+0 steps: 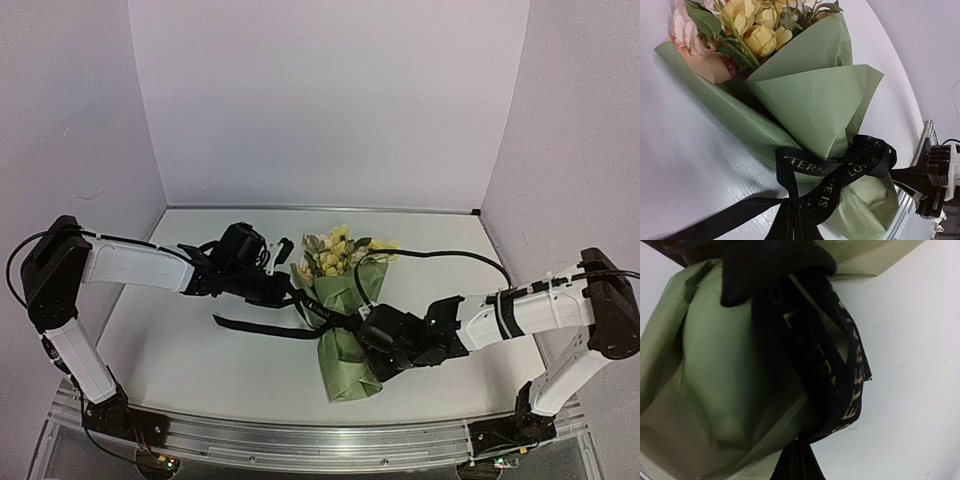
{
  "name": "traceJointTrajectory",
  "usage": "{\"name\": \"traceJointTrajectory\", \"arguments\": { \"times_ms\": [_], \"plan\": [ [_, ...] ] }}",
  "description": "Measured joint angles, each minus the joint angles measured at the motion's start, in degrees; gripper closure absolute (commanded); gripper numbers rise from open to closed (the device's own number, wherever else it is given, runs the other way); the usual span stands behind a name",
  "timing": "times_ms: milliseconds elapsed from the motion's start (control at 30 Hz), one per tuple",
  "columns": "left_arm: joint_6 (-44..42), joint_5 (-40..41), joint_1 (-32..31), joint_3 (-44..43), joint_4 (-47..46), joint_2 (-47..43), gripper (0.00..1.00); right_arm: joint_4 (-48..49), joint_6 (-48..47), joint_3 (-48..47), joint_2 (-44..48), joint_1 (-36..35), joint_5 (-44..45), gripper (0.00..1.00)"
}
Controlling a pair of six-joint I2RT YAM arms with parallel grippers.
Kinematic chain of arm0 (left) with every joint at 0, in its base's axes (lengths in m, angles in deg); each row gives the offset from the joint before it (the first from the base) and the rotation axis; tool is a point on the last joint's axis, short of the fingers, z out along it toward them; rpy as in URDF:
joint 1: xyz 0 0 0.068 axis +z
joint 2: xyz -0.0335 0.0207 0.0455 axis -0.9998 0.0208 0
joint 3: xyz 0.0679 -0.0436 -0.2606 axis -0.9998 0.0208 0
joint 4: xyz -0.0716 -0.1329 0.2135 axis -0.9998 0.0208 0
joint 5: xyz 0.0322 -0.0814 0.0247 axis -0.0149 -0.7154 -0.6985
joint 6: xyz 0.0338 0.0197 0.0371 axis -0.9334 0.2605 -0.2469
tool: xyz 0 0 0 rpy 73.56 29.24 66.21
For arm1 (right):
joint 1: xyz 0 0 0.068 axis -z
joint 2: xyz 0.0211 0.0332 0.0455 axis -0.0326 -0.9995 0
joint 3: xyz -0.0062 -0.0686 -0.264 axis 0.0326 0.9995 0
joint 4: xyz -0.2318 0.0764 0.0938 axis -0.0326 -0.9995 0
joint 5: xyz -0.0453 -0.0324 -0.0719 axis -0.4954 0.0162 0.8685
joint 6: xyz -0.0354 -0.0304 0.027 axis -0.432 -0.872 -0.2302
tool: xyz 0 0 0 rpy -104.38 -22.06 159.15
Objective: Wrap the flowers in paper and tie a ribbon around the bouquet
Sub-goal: Tie the half-tied ribbon around the folded bouquet.
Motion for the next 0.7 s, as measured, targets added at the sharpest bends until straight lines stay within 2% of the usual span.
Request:
{"name": "traceJointTrajectory", "arguments": {
  "times_ms": [100, 133, 267, 367, 467, 600, 700],
  "plan": [
    [0.1, -1.8, 0.0, -0.3, -0.7, 0.7, 0.95, -0.3, -0.7, 2.3, 3.1, 2.1, -2.1, 0.96],
    [0.3, -2.0, 0.0, -0.3, -0.9, 0.7, 0.94, -0.4, -1.1, 3.4, 4.6, 3.0, -3.3, 0.88],
    [1.3, -2.1, 0.0, -0.2, -3.0, 0.7, 0.94, -0.8, -2.1, 6.8, 10.3, 6.6, -8.1, 0.64],
    [2.3, -2.0, 0.0, 0.0, -4.1, 0.7, 0.94, -1.6, -2.8, 8.4, 14.7, 9.4, -12.0, 0.55],
    [3.0, -1.8, 0.0, 0.6, -4.7, 0.7, 0.95, -2.3, -3.8, 8.8, 18.6, 11.9, -15.0, 0.54],
    [3.5, -1.6, 0.0, 0.9, -4.3, 0.7, 0.95, -2.3, -5.1, 8.8, 21.6, 15.4, -17.6, 0.64],
    [3.4, -1.5, 0.0, 0.8, -3.9, 0.7, 0.95, -2.4, -5.5, 8.6, 20.4, 19.0, -19.3, 0.63]
  ]
}}
